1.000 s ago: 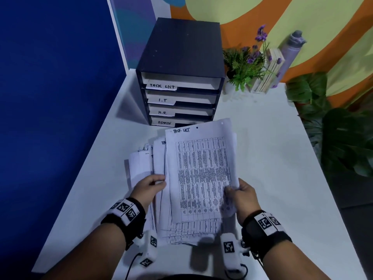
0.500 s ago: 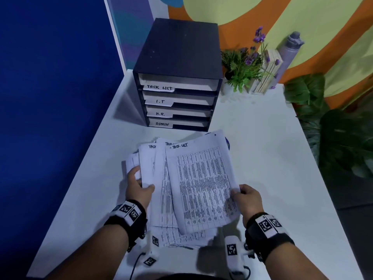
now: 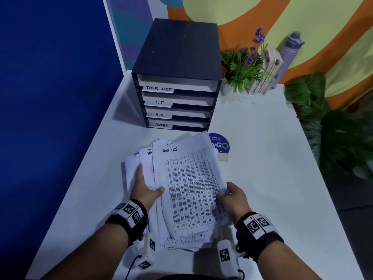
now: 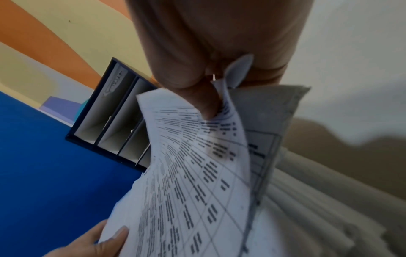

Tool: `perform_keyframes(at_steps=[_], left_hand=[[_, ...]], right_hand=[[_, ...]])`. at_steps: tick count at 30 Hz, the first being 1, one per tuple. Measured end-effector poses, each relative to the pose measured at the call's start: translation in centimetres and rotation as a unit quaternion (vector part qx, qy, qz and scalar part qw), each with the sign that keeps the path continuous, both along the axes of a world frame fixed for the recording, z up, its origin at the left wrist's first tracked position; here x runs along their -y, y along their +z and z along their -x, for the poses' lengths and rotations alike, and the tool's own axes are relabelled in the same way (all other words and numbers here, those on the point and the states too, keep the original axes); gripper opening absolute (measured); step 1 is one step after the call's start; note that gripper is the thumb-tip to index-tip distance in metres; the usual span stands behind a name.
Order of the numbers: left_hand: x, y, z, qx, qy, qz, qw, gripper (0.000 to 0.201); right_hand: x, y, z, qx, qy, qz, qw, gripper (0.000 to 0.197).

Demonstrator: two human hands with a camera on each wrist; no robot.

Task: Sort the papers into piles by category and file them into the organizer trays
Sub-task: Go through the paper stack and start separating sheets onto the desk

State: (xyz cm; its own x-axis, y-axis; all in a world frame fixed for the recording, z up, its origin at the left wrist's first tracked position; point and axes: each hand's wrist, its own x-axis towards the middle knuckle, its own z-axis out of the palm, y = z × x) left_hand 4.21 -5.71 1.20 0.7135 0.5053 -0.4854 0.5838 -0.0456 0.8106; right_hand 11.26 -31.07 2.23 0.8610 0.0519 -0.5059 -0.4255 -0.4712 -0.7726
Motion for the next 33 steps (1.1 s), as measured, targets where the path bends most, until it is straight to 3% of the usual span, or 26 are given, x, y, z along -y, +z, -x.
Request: perform_keyframes(at_steps=[2, 8, 13, 17, 19, 21, 23, 25, 27, 30, 31, 33], left_hand=[[0.2, 0.6, -0.3, 0.017, 0.015, 0.033, 0.999, 0.107], [-0.3, 3.4, -1.7, 0.142, 0.017, 0.168, 0.975, 0.074], [0.2, 7.7, -3.4, 0.254, 0.043, 0.172, 0.951, 0.055], [1.5, 10.5, -3.8, 0.341, 0.059, 0.135, 0.929, 0.050], [1.9, 10.2, -3.3, 0.322, 0.059, 0.110, 0.939, 0.053], [2.4, 8.8, -2.9, 0.251, 0.050, 0.086, 0.963, 0.052], [3.0, 7.3, -2.7, 0.168, 0.027, 0.066, 0.983, 0.056], [3.5, 6.5, -3.1, 0.144, 0.022, 0.035, 0.989, 0.047], [4.0, 6.6, -4.2, 0.166, 0.039, 0.014, 0.985, 0.040], [4.0, 5.9, -5.7, 0.197, 0.018, -0.001, 0.980, 0.047], [3.8, 5.4, -6.0, 0.180, -0.015, -0.023, 0.983, 0.054], [3.2, 3.7, -6.1, 0.074, -0.109, -0.115, 0.985, 0.068]], right_hand=[[-0.5, 0.3, 0.1, 0.029, 0.003, -0.018, 0.999, 0.016], [-0.4, 3.8, -1.2, 0.061, 0.060, -0.098, 0.992, 0.040], [-1.7, 7.1, -1.5, 0.177, -0.001, -0.165, 0.970, 0.027], [-2.3, 7.7, -0.2, 0.218, 0.002, -0.202, 0.955, 0.039], [-2.2, 6.9, 0.2, 0.193, 0.037, -0.182, 0.963, 0.048], [-2.1, 5.2, 0.6, 0.147, 0.072, -0.150, 0.975, 0.048], [-2.0, 3.6, 0.9, 0.119, 0.096, -0.106, 0.983, 0.040], [-1.8, 3.0, 0.9, 0.118, 0.109, -0.071, 0.985, 0.029], [-1.1, 3.0, 0.1, 0.127, 0.079, -0.061, 0.987, 0.028], [1.2, 3.2, -2.7, 0.121, -0.045, -0.075, 0.989, 0.034], [2.5, 2.9, -3.9, 0.121, -0.068, -0.039, 0.990, 0.038], [5.7, 1.8, -5.9, 0.112, -0.095, 0.038, 0.988, 0.047]])
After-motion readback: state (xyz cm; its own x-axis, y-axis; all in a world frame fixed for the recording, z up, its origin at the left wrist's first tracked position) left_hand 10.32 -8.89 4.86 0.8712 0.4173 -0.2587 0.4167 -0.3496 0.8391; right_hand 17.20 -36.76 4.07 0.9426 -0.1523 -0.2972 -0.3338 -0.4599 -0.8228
